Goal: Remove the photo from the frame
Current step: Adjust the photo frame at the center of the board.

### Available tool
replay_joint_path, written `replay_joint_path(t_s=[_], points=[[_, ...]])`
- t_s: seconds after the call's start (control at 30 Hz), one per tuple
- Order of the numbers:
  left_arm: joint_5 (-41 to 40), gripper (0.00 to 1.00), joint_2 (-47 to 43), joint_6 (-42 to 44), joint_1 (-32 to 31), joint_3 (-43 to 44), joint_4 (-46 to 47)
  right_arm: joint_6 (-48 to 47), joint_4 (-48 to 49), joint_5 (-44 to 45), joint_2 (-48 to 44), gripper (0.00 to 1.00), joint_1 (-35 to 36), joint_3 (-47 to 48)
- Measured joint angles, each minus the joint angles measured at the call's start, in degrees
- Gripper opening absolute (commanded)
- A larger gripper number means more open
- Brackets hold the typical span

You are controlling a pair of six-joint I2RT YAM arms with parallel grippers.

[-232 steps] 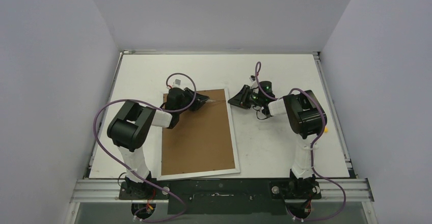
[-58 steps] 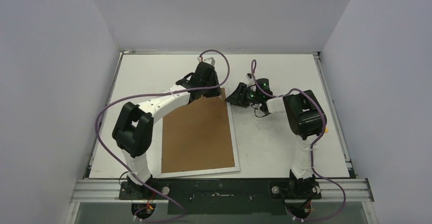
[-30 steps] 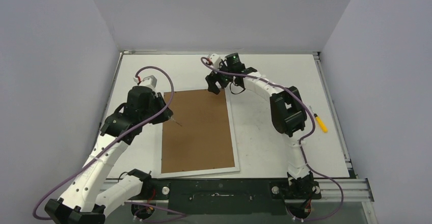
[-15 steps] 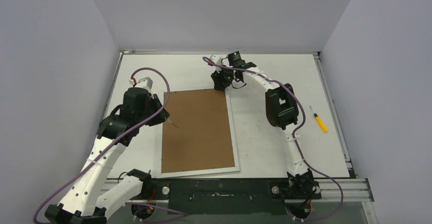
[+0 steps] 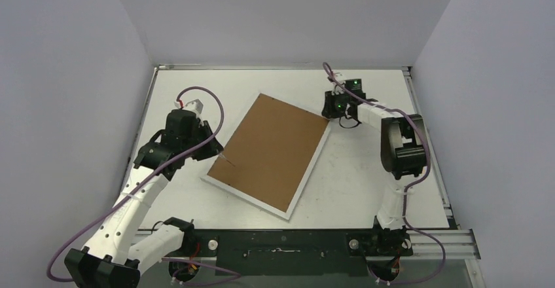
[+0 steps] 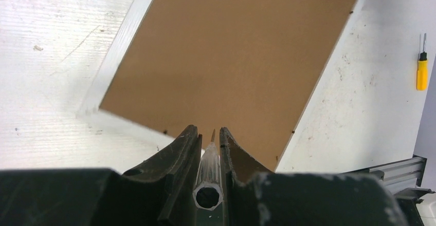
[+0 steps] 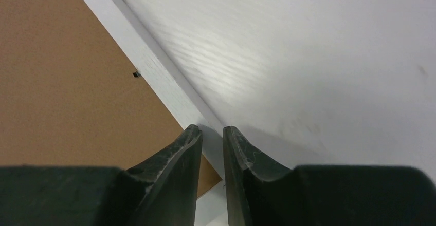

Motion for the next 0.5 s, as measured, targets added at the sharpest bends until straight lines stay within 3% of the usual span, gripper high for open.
replay_joint_path(t_s=[0.17,0.33,0.37,0.5], points=[[1.09,0.0,1.11,-0.48,0.48,-0.98,1.99,10.16,4.04,12.92,-10.62,0.14,-2.69,-13.79],[0.7,0.0,1.22,-1.92,0.98,-3.19,3.61,19.41,5.33,16.85,-21.51,0.14,5.53,-28.06],[0.52,0.0,1.27,-2.23,1.14,-3.93,3.76,21.18,6.58,17.09,-24.2,0.16,7.02,-31.85],[-0.5,0.0,1.46,-3.41,1.62,-5.11,3.69,26.27,8.74,17.73,-35.17,0.43,9.07,-42.51]])
